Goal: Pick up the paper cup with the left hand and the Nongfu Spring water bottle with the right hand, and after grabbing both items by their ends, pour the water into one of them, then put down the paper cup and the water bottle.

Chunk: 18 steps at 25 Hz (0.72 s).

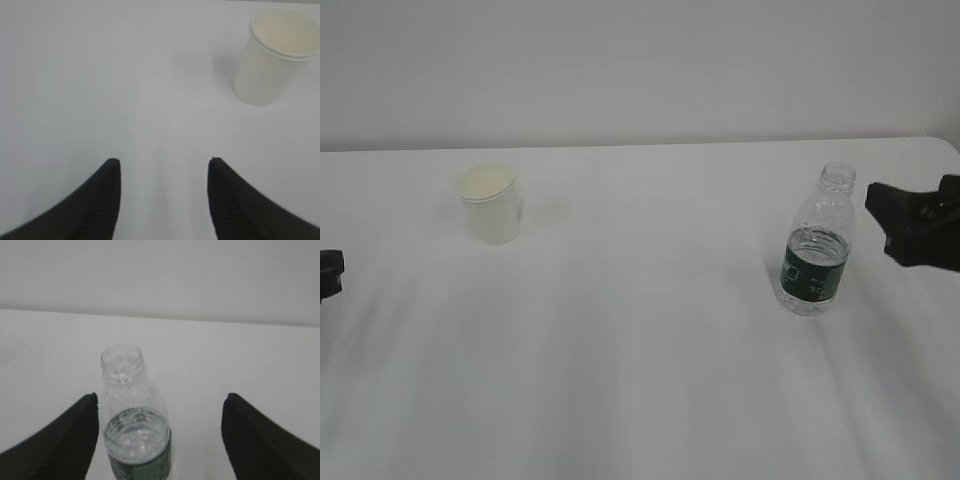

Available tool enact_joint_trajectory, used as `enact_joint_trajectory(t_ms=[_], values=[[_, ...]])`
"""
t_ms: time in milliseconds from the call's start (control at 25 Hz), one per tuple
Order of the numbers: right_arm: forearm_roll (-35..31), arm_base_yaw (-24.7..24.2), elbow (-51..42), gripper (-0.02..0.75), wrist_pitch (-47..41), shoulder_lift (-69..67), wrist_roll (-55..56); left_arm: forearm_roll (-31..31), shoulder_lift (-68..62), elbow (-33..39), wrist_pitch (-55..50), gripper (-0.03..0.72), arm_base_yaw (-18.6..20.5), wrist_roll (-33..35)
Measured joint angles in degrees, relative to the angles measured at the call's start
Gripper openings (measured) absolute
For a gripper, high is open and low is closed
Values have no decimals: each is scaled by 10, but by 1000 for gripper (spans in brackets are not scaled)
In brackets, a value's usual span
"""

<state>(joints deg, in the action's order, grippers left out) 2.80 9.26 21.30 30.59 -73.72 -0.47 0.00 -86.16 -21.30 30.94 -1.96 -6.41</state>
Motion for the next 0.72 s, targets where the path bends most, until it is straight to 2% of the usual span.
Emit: enact_joint_trajectory(t_ms=[160, 360, 480, 720], values=[[27, 0, -50, 574, 80, -37, 8, 52, -24, 68, 131, 392, 0, -30], [57, 0, -107, 574, 240, -92, 9, 131, -65, 160, 316, 389, 0, -29], [60, 0, -141, 574, 323, -120, 9, 142, -80, 196, 335, 389, 0, -15], [64, 0, -169, 574, 341, -155, 9, 164, -86, 203, 345, 389, 0, -10]])
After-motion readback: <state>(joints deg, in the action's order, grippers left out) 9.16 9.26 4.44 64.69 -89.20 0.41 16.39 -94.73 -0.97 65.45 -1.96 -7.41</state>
